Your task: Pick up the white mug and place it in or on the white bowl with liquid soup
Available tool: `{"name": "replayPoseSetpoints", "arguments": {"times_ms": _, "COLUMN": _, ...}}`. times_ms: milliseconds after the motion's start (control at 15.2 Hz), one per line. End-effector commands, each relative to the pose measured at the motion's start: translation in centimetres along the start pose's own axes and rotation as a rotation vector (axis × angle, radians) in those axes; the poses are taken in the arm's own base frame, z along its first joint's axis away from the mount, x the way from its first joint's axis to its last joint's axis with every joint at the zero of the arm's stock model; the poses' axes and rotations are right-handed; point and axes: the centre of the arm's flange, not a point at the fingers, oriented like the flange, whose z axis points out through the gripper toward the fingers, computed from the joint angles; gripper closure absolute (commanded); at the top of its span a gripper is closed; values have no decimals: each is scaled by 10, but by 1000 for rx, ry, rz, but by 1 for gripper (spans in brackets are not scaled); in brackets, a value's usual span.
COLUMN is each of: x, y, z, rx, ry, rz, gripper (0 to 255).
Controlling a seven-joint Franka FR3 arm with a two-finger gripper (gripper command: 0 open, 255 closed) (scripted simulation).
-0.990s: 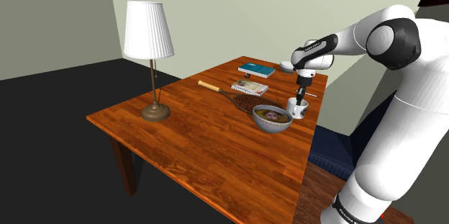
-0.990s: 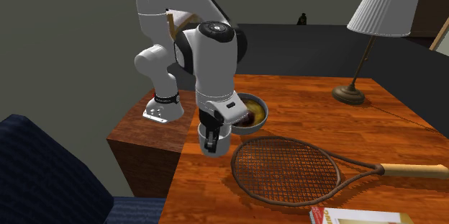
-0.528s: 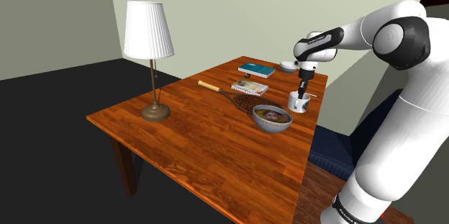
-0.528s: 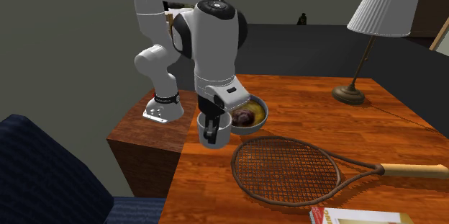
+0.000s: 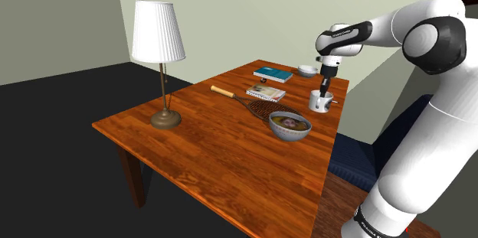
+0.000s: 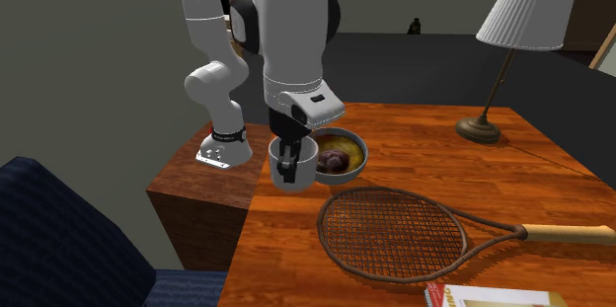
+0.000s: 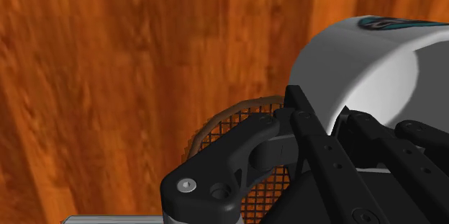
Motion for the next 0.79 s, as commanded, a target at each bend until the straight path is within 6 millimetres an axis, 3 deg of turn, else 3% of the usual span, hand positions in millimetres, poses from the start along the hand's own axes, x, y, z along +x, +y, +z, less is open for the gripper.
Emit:
{"name": "replayPoseSetpoints", "arguments": {"times_ms": 0, "x": 0, "y": -1, "z": -11, "rx": 0, "ry": 0, "rz": 0, "gripper": 255}}
{"name": "replayPoseSetpoints", "arguments": {"times_ms": 396, "x": -2, "y": -3, "z": -39, "rx": 0, "ry": 0, "rz": 0, "gripper": 255}}
{"name": "replayPoseSetpoints", "arguments": {"times_ms": 726, "x": 25, "y": -63, "z": -43, "rx": 0, "ry": 0, "rz": 0, "gripper": 255}}
